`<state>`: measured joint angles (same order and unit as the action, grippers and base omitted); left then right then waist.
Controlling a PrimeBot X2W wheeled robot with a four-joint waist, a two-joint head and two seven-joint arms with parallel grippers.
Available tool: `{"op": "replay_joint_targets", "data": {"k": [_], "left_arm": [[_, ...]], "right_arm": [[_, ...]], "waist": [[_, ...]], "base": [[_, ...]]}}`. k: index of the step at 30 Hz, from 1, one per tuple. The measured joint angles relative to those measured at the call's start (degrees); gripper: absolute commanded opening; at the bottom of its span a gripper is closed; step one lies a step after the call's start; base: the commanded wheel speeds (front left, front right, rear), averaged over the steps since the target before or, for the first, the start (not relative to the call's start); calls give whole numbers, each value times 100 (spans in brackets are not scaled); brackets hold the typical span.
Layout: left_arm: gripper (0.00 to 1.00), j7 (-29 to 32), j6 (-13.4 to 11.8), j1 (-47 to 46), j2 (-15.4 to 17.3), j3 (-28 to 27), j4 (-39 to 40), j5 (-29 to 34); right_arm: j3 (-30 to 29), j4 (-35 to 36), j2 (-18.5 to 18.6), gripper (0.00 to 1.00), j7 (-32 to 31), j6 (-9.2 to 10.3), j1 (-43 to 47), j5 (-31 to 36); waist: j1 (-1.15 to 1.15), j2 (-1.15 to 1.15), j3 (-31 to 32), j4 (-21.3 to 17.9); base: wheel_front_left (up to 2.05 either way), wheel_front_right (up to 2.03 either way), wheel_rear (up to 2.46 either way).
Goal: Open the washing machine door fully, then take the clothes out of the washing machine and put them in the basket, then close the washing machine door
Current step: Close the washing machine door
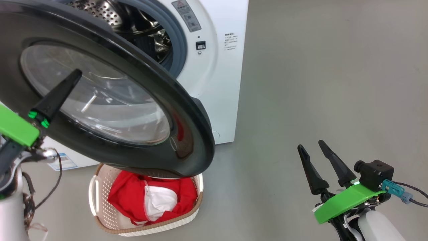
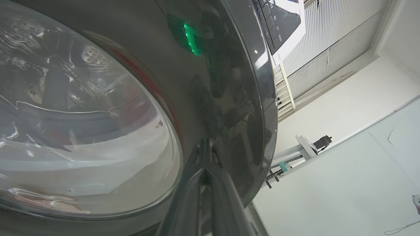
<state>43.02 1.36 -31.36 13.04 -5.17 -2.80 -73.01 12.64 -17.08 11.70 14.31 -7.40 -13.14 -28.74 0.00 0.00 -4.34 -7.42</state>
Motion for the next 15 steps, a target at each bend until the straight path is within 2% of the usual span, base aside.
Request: {"op": "replay_joint_targets", "data": {"k": [1, 2, 12, 15], "left_arm": [[85, -32, 21, 49, 4, 3, 32, 33], [100, -62, 56, 103, 16, 5, 56, 66], [100, -764, 341, 638, 196, -11, 447, 794], [100, -1161, 449, 881, 332, 47, 631, 1323]], "right_arm": [[0, -2, 0, 100, 0, 0, 1, 0], [0, -5, 1, 100, 0, 0, 1, 0], [16, -16, 15, 100, 0, 0, 8, 0], [14, -13, 27, 100, 0, 0, 9, 0]], "waist": [[0, 0, 8, 19], [0, 0, 18, 38], [0, 0, 97, 187], [0, 0, 80, 215]], "base": [[0, 0, 0], [0, 0, 0], [0, 0, 0], [0, 0, 0]]}}
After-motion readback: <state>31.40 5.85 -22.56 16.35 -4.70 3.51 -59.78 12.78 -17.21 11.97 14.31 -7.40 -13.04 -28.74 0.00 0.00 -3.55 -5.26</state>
